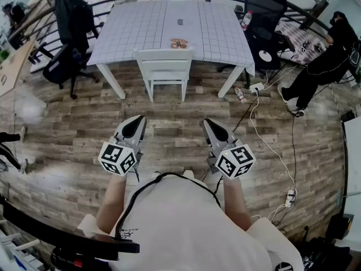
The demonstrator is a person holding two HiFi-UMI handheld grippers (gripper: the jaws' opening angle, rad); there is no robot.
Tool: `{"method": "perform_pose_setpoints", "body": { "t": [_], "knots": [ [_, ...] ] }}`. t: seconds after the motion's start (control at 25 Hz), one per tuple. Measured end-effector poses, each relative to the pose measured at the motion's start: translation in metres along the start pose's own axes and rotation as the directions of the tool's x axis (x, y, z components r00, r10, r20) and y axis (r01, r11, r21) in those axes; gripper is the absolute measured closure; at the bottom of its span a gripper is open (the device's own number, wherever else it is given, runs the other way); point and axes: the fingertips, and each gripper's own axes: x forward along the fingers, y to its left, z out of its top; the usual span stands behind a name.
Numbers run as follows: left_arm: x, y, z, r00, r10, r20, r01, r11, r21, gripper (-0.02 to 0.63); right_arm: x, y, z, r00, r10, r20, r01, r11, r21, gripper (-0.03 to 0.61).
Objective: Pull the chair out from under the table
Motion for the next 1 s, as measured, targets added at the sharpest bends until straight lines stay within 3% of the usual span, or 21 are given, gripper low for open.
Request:
{"method": "perform_pose_setpoints", "body": {
  "t": [0.4, 0.6, 1.0],
  "knots": [
    [0.022, -0.019, 0.009, 1.000, -0.004, 0.014, 0.004, 1.000, -0.014, 0.607, -0.014, -0.024, 0.004, 1.000, 0.013, -0.017, -0.013, 1.000, -0.019, 0.572],
    [0.034, -0.031, 0.005, 0.999, 0.032, 0.020, -0.031, 0.999, -0.015, 0.607, -0.023, -0.028, 0.010, 0.990, 0.137, 0.027, -0.138, 0.990, 0.041, 0.572],
    [0.038, -0.076, -0.016, 0.994, 0.111, 0.016, -0.110, 0.993, -0.046, 0.607, -0.059, -0.046, -0.005, 0.962, 0.269, -0.058, -0.269, 0.963, -0.002, 0.572]
  ]
}}
